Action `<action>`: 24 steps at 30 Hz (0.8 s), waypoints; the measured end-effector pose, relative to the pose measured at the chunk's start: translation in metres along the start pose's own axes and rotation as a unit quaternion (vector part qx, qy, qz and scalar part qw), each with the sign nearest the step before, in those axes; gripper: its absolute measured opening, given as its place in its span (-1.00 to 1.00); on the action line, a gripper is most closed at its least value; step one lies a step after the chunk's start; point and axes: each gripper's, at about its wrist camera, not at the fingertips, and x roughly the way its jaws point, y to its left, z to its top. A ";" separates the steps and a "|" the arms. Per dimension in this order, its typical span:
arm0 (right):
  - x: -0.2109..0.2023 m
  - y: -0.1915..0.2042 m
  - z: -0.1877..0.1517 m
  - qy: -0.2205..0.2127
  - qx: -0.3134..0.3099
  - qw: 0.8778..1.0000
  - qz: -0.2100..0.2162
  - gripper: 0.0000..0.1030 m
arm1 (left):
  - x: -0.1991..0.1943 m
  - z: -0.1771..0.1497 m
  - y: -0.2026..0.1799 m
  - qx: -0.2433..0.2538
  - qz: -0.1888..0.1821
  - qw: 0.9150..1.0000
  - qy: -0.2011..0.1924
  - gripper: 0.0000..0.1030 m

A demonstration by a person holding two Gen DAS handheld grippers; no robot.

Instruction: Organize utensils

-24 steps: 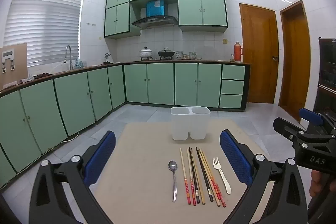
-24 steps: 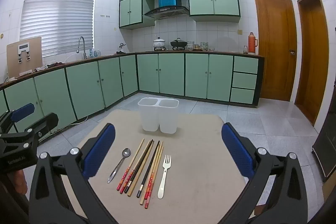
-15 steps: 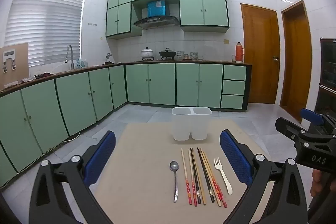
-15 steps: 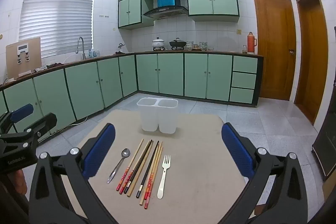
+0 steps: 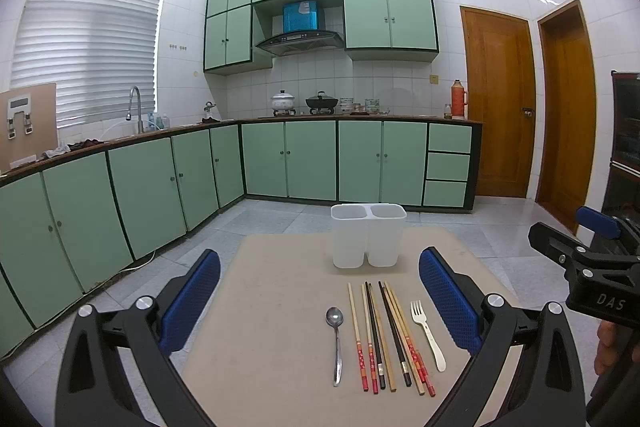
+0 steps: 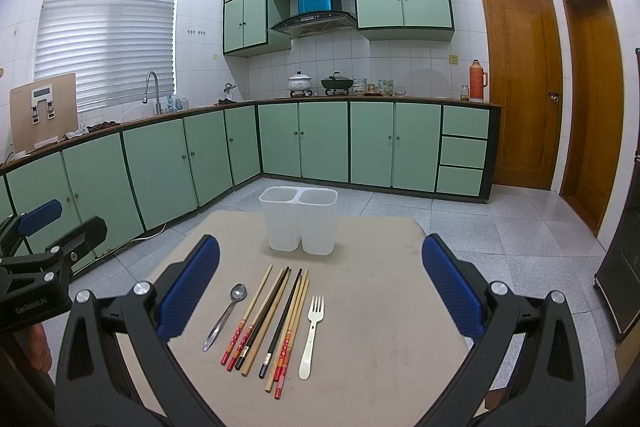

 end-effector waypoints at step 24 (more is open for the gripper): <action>0.000 0.000 0.000 0.000 -0.001 1.000 -0.001 0.90 | -0.002 0.000 0.007 -0.001 0.001 1.000 0.000 0.88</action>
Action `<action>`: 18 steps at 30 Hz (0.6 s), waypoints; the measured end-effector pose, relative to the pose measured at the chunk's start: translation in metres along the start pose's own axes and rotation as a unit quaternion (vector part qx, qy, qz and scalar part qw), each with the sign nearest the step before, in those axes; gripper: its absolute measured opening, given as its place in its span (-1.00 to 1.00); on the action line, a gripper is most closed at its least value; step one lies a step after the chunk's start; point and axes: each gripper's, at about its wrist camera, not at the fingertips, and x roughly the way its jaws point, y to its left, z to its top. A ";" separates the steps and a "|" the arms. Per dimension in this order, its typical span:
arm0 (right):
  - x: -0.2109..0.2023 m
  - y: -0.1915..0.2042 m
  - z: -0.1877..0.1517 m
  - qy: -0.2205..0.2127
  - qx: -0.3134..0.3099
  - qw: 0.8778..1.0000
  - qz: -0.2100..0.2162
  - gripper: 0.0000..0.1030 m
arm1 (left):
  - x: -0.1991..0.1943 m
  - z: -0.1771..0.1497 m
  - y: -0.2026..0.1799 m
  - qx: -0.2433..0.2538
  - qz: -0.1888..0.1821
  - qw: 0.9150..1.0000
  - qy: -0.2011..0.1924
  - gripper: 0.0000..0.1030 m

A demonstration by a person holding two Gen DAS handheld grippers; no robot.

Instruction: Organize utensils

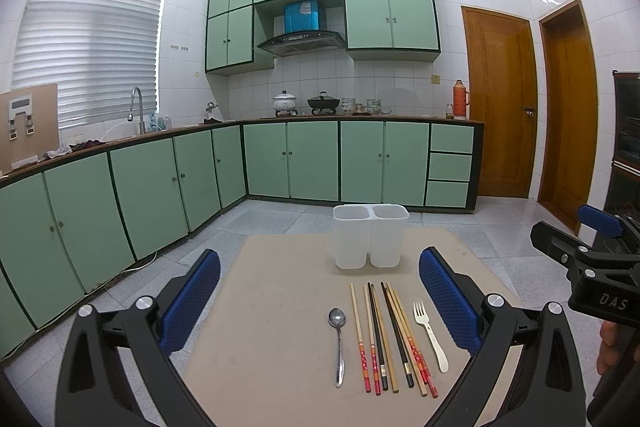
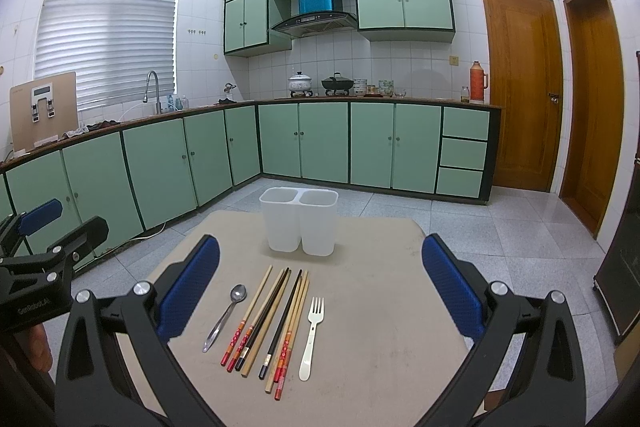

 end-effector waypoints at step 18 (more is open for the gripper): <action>0.003 0.001 -0.002 0.000 -0.001 1.000 0.000 0.90 | 0.000 0.000 0.000 0.001 0.000 1.000 0.000 0.88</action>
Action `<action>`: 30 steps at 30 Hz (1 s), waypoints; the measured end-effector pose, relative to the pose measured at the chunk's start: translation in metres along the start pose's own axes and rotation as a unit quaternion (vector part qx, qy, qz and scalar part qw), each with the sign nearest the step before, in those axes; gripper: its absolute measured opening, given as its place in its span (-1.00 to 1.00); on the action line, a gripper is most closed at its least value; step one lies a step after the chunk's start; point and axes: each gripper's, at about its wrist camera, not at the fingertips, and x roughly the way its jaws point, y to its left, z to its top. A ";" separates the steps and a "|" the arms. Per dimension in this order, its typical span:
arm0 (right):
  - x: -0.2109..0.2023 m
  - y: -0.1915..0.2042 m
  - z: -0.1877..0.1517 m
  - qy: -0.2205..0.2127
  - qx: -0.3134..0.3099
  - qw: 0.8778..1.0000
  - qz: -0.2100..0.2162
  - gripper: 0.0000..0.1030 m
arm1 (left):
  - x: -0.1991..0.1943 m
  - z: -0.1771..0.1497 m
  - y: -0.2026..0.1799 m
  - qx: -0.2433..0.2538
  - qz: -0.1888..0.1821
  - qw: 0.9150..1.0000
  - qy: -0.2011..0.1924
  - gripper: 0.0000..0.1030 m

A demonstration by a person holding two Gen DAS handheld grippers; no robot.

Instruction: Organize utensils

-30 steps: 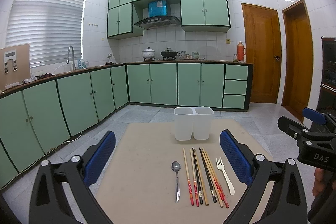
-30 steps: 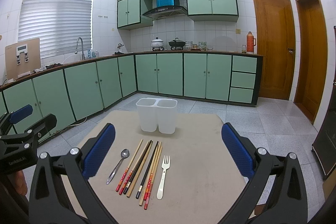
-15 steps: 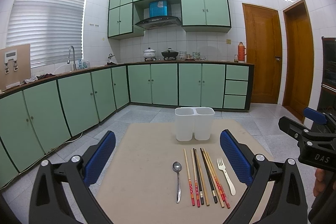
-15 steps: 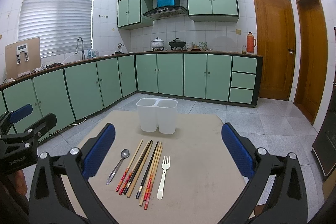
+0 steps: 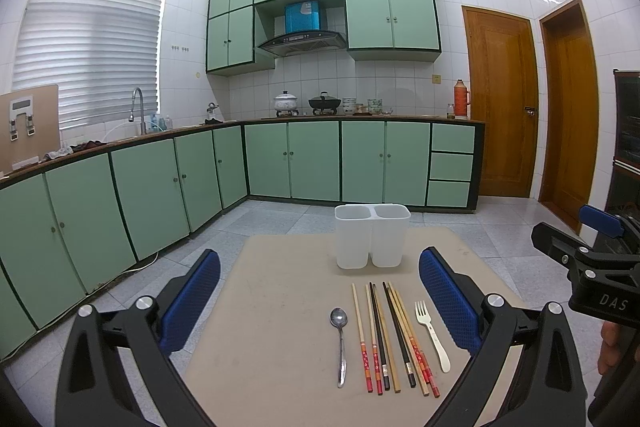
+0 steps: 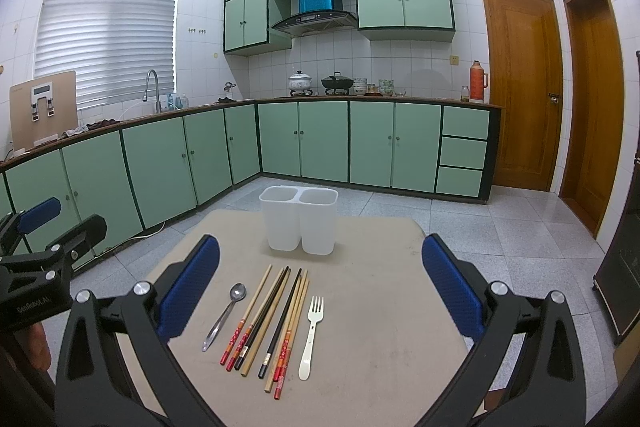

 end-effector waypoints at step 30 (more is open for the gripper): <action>0.009 -0.011 -0.008 0.017 0.003 1.000 -0.005 0.90 | 0.011 -0.003 0.017 0.001 0.003 1.000 0.016 0.88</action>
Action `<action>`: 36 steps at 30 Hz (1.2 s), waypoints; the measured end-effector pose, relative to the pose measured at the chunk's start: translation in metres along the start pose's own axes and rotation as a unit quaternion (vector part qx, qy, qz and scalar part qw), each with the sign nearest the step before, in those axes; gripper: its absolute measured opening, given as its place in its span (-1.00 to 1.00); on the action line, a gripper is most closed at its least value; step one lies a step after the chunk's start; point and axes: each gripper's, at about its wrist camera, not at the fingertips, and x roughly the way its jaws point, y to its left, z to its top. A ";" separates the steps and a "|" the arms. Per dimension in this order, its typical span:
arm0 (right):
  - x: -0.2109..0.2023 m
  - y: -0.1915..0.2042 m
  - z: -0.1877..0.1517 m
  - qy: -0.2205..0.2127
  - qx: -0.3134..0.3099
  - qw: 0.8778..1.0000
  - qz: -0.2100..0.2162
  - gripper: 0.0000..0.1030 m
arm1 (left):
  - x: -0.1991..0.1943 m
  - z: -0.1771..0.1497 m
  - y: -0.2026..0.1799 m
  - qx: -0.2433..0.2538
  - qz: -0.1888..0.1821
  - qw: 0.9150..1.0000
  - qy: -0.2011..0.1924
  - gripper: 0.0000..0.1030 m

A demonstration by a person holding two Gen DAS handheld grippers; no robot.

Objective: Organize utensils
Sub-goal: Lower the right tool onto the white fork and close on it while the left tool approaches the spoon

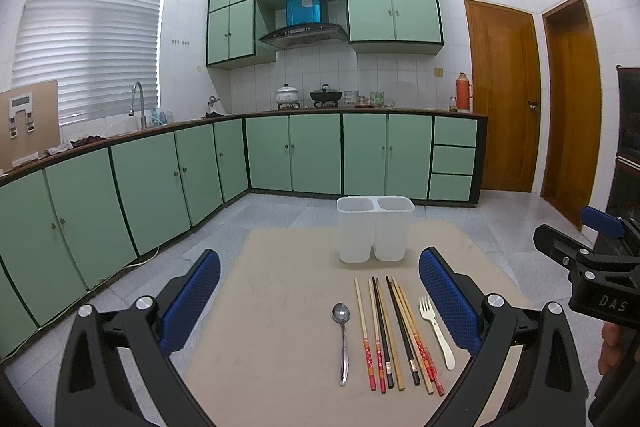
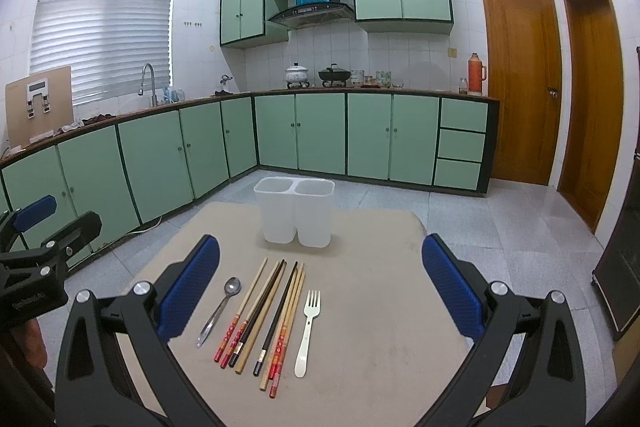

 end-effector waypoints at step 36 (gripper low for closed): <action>0.249 0.001 -0.094 0.308 0.043 0.950 -0.013 0.13 | 0.216 -0.091 0.011 0.008 0.024 0.969 0.247 0.88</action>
